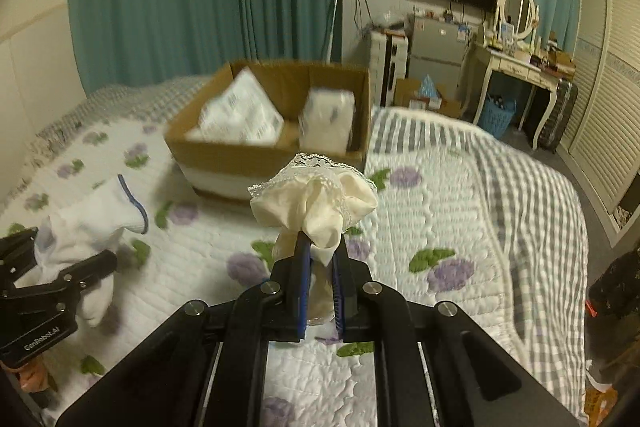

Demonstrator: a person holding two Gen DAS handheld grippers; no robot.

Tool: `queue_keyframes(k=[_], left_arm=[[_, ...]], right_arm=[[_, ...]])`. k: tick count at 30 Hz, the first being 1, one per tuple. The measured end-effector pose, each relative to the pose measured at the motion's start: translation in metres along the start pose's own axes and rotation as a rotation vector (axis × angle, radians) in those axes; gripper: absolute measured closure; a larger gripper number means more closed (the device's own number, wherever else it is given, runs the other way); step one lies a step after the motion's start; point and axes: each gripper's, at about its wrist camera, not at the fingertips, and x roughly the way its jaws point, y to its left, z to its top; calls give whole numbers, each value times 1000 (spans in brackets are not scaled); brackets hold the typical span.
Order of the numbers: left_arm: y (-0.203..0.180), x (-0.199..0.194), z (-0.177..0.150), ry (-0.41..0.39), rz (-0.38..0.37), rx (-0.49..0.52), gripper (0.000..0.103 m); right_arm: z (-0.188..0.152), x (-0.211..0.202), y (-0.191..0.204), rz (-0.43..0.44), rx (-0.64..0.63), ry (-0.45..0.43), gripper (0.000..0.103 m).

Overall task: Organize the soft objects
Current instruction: 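Carry the sock and scrunchie over the box and release both into it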

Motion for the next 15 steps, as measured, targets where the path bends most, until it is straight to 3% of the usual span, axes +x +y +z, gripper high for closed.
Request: queue_keyframes(k=[15], left_arm=[[-15, -76, 59, -198, -15, -9, 65]], right_arm=[[49, -106, 24, 38, -18, -246, 94]])
